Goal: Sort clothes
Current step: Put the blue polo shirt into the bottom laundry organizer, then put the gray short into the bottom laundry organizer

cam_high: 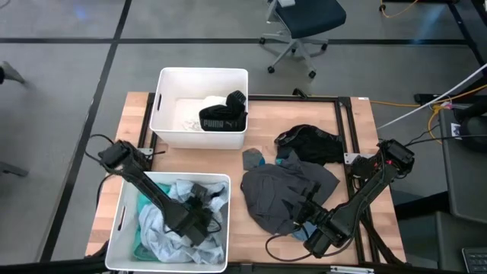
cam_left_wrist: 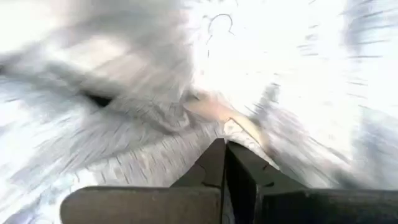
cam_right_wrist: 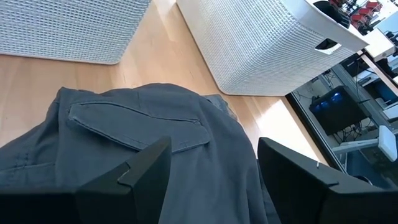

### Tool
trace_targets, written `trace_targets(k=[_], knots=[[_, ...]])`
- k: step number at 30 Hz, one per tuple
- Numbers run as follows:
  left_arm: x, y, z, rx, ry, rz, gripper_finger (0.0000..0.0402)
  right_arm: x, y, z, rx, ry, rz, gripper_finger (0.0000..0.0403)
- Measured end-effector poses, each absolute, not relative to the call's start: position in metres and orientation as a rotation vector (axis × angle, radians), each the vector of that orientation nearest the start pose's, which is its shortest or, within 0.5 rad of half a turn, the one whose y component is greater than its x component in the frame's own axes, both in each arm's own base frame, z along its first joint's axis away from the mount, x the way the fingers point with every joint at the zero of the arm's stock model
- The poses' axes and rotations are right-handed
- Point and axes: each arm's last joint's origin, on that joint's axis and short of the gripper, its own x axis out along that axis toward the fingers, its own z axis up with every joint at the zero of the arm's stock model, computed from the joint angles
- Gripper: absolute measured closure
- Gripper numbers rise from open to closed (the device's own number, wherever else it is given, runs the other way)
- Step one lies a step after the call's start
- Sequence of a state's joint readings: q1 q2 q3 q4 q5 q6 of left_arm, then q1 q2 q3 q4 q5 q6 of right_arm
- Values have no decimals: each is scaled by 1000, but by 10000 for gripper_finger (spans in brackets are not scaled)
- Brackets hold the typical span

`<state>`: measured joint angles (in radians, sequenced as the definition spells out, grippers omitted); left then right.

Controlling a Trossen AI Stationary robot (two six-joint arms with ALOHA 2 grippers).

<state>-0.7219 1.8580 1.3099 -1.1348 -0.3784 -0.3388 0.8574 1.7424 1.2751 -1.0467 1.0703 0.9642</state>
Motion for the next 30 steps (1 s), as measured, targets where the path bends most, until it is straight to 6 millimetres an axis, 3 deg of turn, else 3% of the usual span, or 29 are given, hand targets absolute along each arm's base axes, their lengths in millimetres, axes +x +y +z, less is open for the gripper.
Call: trace_targets(k=[10,18,24,30], knots=[[219,-178,279,360,1208,22,396,226,222,225,-336,649,-514,162],[208,-165,335,349,748,-101,396,226,222,225,-337,649,-514,162],[204,-154,351,425,439,-181,396,226,222,225,-335,651,-513,162],[198,-134,343,356,135,-131,396,225,224,223,-288,738,-471,162]])
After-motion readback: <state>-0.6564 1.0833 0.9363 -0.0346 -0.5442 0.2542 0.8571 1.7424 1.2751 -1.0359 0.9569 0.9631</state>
